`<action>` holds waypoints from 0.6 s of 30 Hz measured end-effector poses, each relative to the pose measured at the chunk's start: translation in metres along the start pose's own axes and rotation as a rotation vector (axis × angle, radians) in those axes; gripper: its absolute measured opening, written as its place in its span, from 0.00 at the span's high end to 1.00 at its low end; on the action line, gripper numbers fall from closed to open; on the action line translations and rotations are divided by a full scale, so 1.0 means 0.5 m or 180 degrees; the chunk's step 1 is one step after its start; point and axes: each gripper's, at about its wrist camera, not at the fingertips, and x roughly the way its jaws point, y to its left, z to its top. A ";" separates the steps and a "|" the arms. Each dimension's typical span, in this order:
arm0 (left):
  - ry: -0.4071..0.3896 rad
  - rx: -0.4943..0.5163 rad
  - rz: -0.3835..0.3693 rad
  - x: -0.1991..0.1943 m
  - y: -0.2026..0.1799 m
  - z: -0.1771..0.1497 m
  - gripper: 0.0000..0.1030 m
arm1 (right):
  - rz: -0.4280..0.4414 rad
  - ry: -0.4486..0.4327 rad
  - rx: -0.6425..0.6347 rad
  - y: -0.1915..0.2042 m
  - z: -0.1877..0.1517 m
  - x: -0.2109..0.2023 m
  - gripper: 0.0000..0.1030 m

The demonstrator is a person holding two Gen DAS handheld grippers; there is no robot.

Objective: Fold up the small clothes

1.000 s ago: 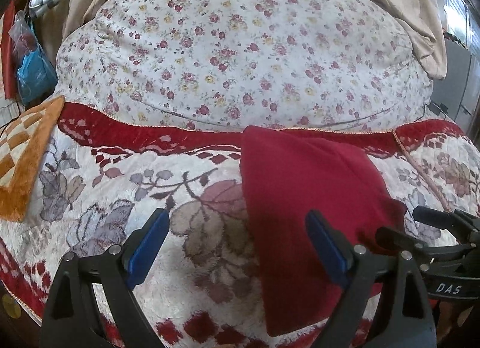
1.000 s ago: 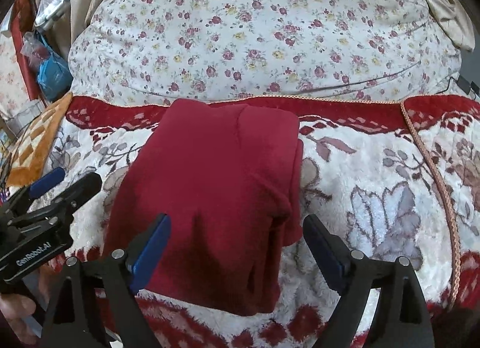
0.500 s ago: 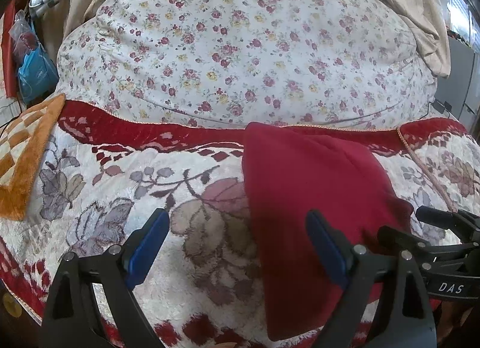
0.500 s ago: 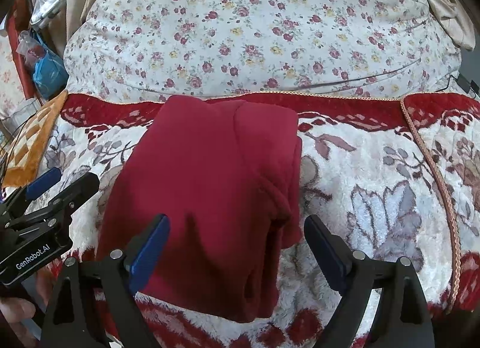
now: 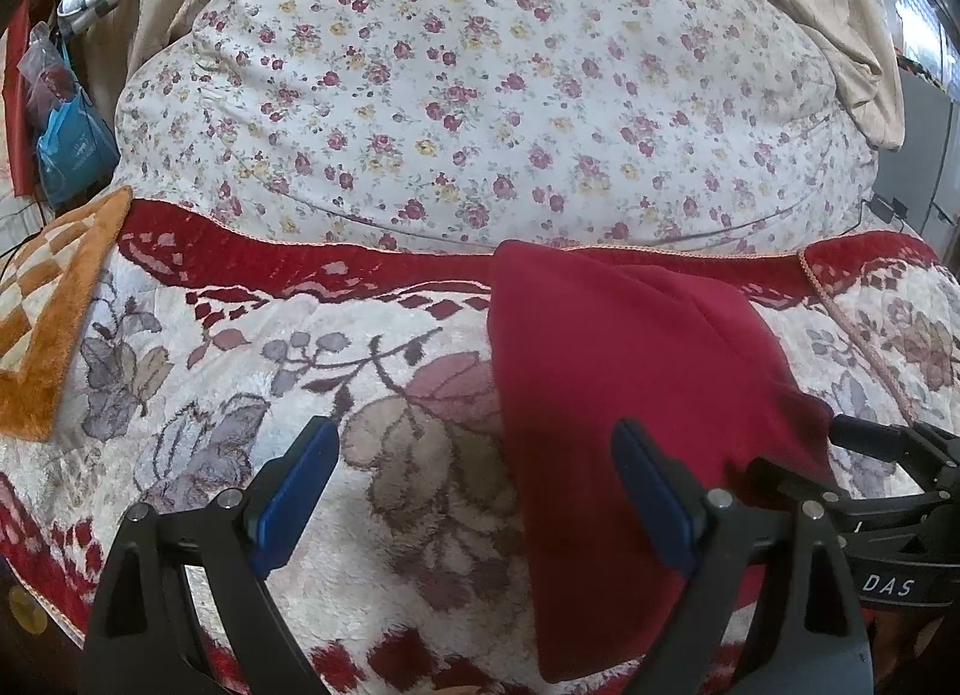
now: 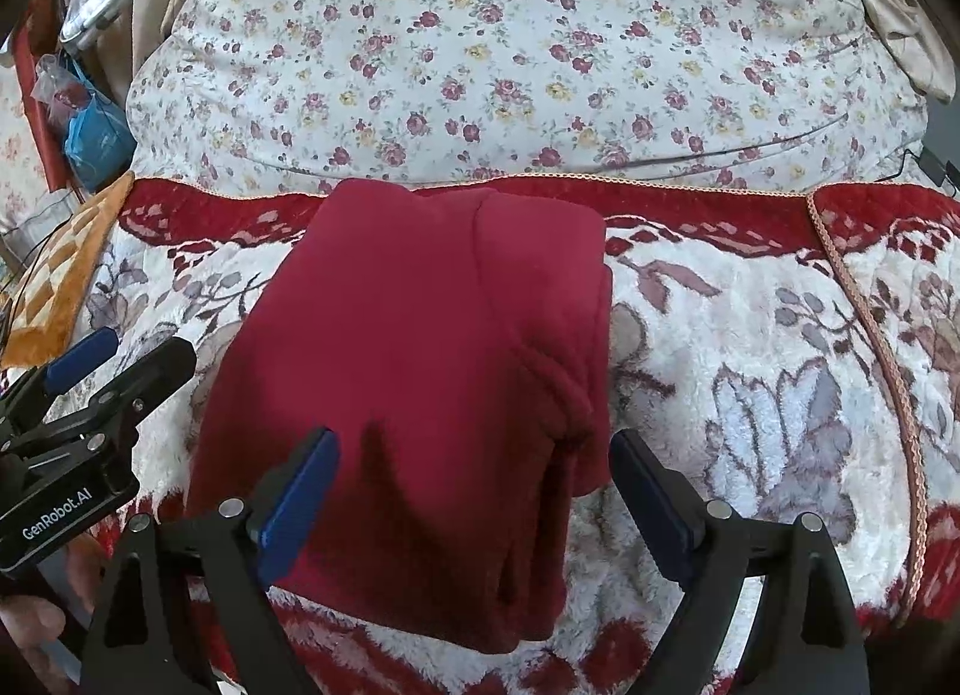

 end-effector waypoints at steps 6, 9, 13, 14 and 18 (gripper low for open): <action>0.0043 -0.0030 0.0008 0.004 0.003 0.000 0.12 | -0.0016 -0.0026 0.0013 -0.004 0.002 -0.002 0.08; 0.0046 -0.0033 0.0004 0.006 0.002 -0.001 0.12 | -0.0010 -0.0002 0.0032 -0.005 0.002 0.001 0.08; 0.0048 -0.0030 0.0008 0.007 0.002 0.000 0.12 | -0.0011 0.0010 0.0018 -0.005 0.001 0.003 0.08; 0.0048 -0.0035 0.0012 0.006 0.002 -0.001 0.12 | -0.0005 0.0020 0.0016 -0.006 0.001 0.004 0.08; 0.0053 -0.0033 0.0009 0.006 0.003 0.000 0.12 | 0.0003 0.0021 0.0016 -0.005 0.001 0.006 0.08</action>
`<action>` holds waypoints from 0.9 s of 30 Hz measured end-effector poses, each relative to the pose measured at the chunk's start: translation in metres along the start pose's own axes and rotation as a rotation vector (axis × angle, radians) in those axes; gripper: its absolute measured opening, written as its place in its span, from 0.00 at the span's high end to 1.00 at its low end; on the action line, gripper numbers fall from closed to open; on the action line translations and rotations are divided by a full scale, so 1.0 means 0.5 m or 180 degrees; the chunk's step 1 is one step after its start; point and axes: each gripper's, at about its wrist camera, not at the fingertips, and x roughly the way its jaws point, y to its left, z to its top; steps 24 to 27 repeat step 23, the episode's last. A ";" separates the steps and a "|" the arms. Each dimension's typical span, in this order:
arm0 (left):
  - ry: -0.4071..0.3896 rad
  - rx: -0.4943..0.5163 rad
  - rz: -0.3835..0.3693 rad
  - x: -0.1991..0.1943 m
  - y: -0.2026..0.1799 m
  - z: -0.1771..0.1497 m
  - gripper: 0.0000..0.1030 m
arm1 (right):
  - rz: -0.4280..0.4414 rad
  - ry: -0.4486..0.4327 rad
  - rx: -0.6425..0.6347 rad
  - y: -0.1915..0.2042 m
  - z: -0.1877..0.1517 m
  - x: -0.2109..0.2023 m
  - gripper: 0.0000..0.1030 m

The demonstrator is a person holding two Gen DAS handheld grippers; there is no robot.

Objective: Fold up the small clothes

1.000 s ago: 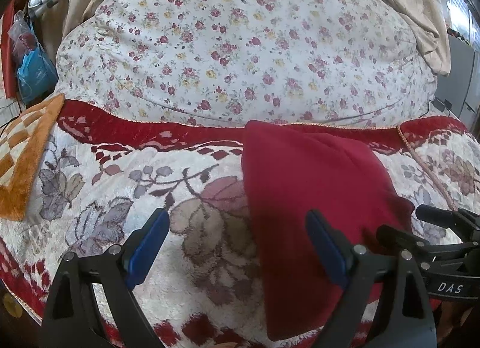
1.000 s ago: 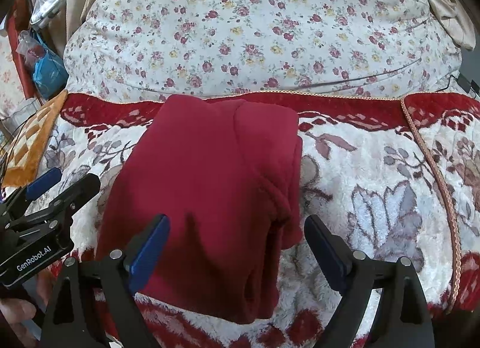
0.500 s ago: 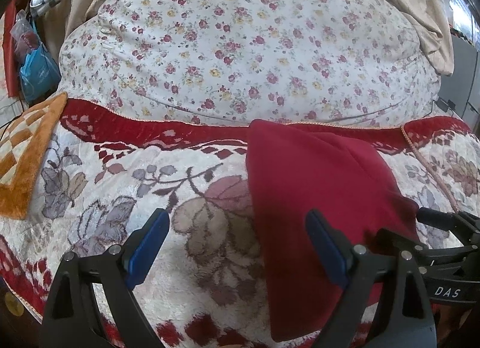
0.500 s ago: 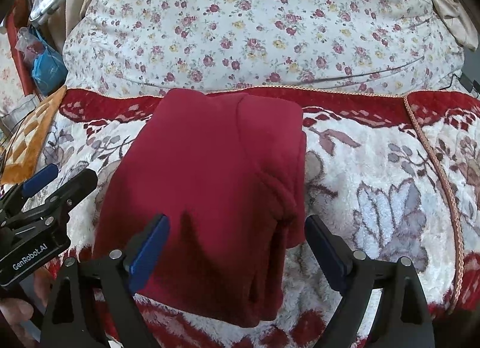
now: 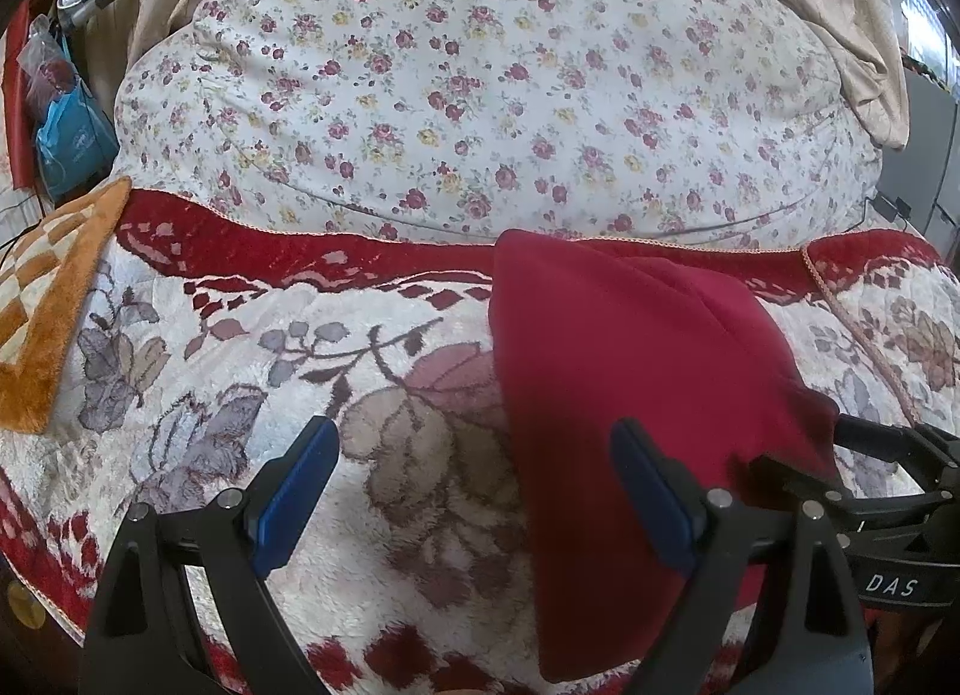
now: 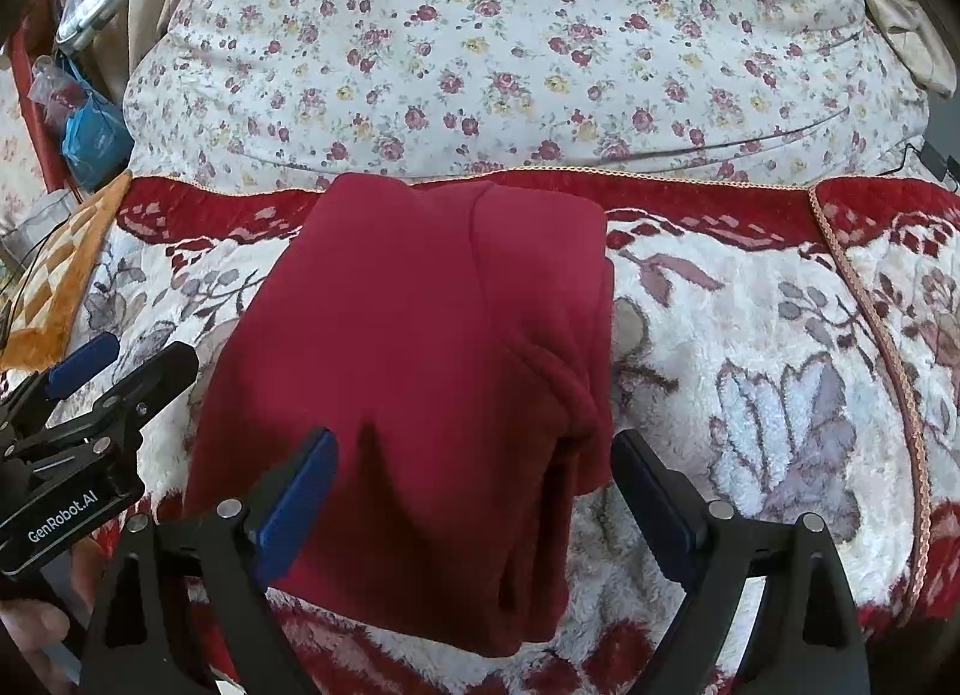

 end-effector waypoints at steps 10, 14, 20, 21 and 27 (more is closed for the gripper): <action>0.0003 0.0045 -0.0024 0.005 -0.012 -0.006 0.12 | 0.0031 0.0034 0.0001 0.009 0.000 0.007 0.08; -0.0004 0.0041 -0.0030 0.004 -0.013 -0.007 0.12 | 0.0044 0.0044 -0.0010 0.010 -0.001 0.009 0.08; -0.0079 0.0118 0.0024 0.004 -0.015 -0.009 0.12 | 0.0069 0.0055 0.0017 0.008 -0.003 0.013 0.08; -0.0079 0.0112 0.0006 0.004 -0.014 -0.008 0.12 | 0.0078 0.0048 0.0025 0.005 -0.002 0.013 0.08; -0.0057 0.0087 -0.0015 0.006 -0.010 -0.007 0.12 | 0.0095 0.0000 0.0043 -0.004 0.005 0.007 0.08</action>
